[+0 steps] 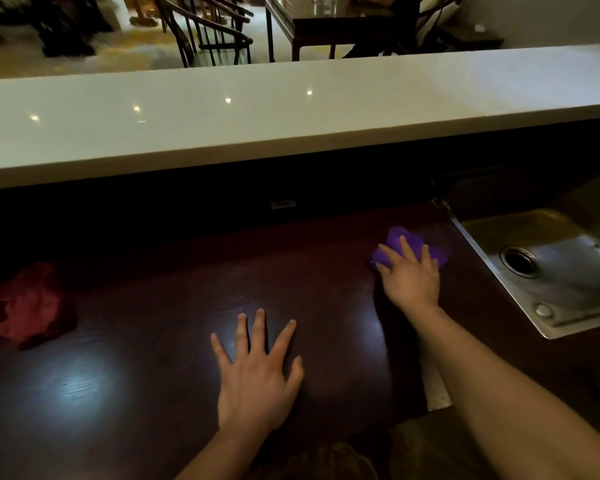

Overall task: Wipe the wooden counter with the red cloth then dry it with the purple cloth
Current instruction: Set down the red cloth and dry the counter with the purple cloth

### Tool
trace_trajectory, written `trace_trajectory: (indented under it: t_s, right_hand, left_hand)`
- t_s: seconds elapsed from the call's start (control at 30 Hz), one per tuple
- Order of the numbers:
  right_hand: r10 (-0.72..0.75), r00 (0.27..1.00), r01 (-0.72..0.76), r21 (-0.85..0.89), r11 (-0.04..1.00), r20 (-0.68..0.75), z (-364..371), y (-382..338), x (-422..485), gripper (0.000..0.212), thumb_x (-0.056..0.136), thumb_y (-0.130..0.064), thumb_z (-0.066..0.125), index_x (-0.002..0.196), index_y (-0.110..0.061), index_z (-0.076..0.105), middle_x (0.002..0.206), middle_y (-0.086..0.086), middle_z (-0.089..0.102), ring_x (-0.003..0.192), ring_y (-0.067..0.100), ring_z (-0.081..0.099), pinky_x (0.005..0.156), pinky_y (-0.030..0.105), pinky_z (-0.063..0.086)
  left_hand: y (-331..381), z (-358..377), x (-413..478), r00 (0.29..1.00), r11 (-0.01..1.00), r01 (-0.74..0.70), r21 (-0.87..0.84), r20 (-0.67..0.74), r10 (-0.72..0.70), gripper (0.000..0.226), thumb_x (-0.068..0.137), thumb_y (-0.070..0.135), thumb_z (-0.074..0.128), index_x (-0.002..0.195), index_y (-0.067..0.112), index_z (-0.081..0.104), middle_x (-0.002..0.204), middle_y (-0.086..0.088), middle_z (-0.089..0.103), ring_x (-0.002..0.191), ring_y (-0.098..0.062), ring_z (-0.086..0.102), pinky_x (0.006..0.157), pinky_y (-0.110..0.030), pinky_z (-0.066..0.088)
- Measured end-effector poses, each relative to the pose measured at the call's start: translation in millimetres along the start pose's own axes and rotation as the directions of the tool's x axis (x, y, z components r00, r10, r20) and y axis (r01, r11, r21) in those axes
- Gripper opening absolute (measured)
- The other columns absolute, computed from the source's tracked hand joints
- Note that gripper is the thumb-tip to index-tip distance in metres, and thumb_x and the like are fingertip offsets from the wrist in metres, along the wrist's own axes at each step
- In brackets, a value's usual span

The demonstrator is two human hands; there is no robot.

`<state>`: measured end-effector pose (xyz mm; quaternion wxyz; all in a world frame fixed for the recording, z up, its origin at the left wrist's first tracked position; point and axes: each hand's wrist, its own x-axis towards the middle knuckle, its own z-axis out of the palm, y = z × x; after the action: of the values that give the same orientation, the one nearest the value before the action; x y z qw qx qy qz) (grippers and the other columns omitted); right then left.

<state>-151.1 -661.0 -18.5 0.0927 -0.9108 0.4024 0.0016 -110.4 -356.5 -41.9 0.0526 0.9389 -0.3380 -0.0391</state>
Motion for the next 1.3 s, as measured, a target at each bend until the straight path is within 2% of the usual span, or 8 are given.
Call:
trace_trajectory:
  t_s: [0.1, 0.27, 0.47, 0.6, 0.83, 1.03, 1.23, 1.3]
  right_hand:
    - [-0.273, 0.962, 0.272, -0.041, 0.961, -0.029, 19, -39, -40, 0.049, 0.092, -0.052, 0.044, 0.14, -0.046, 0.037, 0.158, -0.006, 0.025, 0.145, 0.036, 0.016, 0.117, 0.051, 0.016]
    - [-0.687, 0.726, 0.686, -0.051, 0.726, -0.015, 31, -20, -97, 0.054, 0.087, -0.05, 0.045, 0.14, -0.044, 0.037, 0.155, -0.01, 0.03, 0.143, 0.025, 0.024, 0.115, 0.048, 0.022]
    - [-0.253, 0.967, 0.25, -0.106, 0.963, -0.025, 9, 2, 34, 0.049, 0.095, -0.047, 0.043, 0.143, -0.038, 0.035, 0.159, -0.003, 0.021, 0.146, 0.031, 0.015, 0.118, 0.046, 0.014]
    - [-0.218, 0.973, 0.218, -0.002, 0.976, -0.079, 15, -82, 53, 0.048, 0.093, -0.047, 0.046, 0.14, -0.038, 0.042, 0.157, -0.002, 0.027, 0.143, 0.04, 0.016, 0.116, 0.051, 0.016]
    - [-0.833, 0.549, 0.836, -0.014, 0.549, 0.066, 41, -133, -1, 0.053, 0.087, -0.044, 0.053, 0.139, -0.041, 0.042, 0.156, -0.007, 0.03, 0.144, 0.028, 0.022, 0.117, 0.044, 0.019]
    - [-0.438, 0.899, 0.438, -0.018, 0.899, 0.005, 22, -169, 51, 0.049, 0.091, -0.049, 0.048, 0.139, -0.041, 0.042, 0.155, -0.004, 0.033, 0.14, 0.037, 0.025, 0.114, 0.048, 0.022]
    - [-0.866, 0.468, 0.858, 0.145, 0.493, 0.175, 49, -249, -43, 0.051, 0.088, -0.037, 0.056, 0.136, -0.046, 0.043, 0.157, -0.012, 0.026, 0.146, 0.027, 0.013, 0.118, 0.045, 0.011]
    - [-0.854, 0.5, 0.843, 0.147, 0.518, 0.144, 38, -216, -40, 0.051, 0.087, -0.026, 0.057, 0.134, -0.042, 0.047, 0.155, -0.013, 0.028, 0.146, 0.022, 0.017, 0.118, 0.039, 0.015]
  left_hand:
    - [1, -6, 0, 1.0, 1.0, -0.004, -0.01, 0.018, 0.004, 0.058, 0.089, 0.06, 0.036, 0.145, 0.046, 0.034, 0.157, -0.011, 0.031, 0.148, -0.035, 0.014, 0.111, -0.072, 0.008]
    - [1, -7, -1, 1.0, 1.0, -0.005, -0.007, 0.011, 0.005, 0.058, 0.089, 0.061, 0.033, 0.145, 0.047, 0.032, 0.159, -0.009, 0.027, 0.149, -0.033, 0.007, 0.112, -0.071, 0.005]
    - [1, -5, 0, 1.0, 1.0, 0.0, -0.03, 0.013, 0.001, 0.057, 0.09, 0.064, 0.032, 0.145, 0.047, 0.031, 0.158, -0.008, 0.03, 0.148, -0.034, 0.011, 0.111, -0.07, 0.004]
    - [2, -5, 0, 1.0, 1.0, -0.003, -0.031, 0.016, 0.004, 0.058, 0.087, 0.062, 0.038, 0.143, 0.046, 0.035, 0.156, -0.009, 0.033, 0.148, -0.035, 0.015, 0.11, -0.07, 0.006]
    - [3, -10, 0, 1.0, 0.997, -0.001, -0.083, 0.017, 0.003, 0.06, 0.082, 0.06, 0.046, 0.14, 0.046, 0.041, 0.154, -0.008, 0.037, 0.146, -0.034, 0.021, 0.11, -0.07, 0.01]
    - [1, -11, 1, 1.0, 0.995, -0.011, -0.099, 0.011, 0.012, 0.06, 0.082, 0.059, 0.047, 0.14, 0.045, 0.042, 0.154, -0.011, 0.038, 0.145, -0.036, 0.024, 0.108, -0.069, 0.008]
    - [-2, -15, -1, 0.999, 0.993, -0.035, -0.11, -0.011, 0.034, 0.056, 0.079, 0.061, 0.052, 0.131, 0.039, 0.053, 0.14, -0.007, 0.053, 0.135, -0.037, 0.041, 0.107, -0.073, 0.021]
    - [-6, -16, -4, 0.999, 0.981, -0.023, -0.191, -0.042, 0.015, 0.056, 0.082, 0.059, 0.048, 0.135, 0.04, 0.049, 0.146, -0.005, 0.046, 0.143, -0.032, 0.03, 0.114, -0.066, 0.007]
